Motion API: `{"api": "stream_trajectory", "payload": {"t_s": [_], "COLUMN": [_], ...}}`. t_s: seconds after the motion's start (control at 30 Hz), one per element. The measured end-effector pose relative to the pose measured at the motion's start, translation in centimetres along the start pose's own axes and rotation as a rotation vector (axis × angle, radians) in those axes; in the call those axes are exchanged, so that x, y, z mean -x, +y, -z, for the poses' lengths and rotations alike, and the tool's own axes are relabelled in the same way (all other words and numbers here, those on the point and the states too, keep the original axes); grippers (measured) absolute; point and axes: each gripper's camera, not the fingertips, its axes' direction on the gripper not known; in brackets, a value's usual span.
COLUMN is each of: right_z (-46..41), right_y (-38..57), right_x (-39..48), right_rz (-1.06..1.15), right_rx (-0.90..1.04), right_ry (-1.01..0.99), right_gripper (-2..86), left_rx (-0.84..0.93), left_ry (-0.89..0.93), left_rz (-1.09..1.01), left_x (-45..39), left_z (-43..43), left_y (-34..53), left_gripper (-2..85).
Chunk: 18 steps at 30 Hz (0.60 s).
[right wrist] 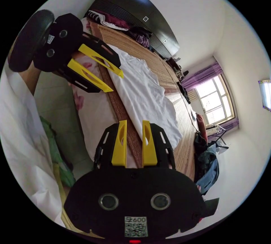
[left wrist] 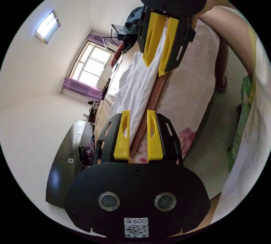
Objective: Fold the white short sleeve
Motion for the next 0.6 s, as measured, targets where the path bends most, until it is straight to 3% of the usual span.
{"api": "stream_trajectory", "payload": {"t_s": [0.2,0.6], "right_z": [1.3,6.2], "right_y": [-1.2,-3.6], "right_x": [-2.6,-7.6], "right_rz": [-0.052,-0.023], "right_rx": [0.026,0.188], "right_ry": [-0.037,0.124], "right_gripper": [5.8,4.3], "left_rx": [0.009,0.101], "left_ry": [0.013,-0.038], "left_rz": [0.037,0.021], "left_x": [3.7,16.0], "left_z": [0.7,4.4], "left_y": [-3.5,-13.1], "left_gripper": [8.3,8.8]}}
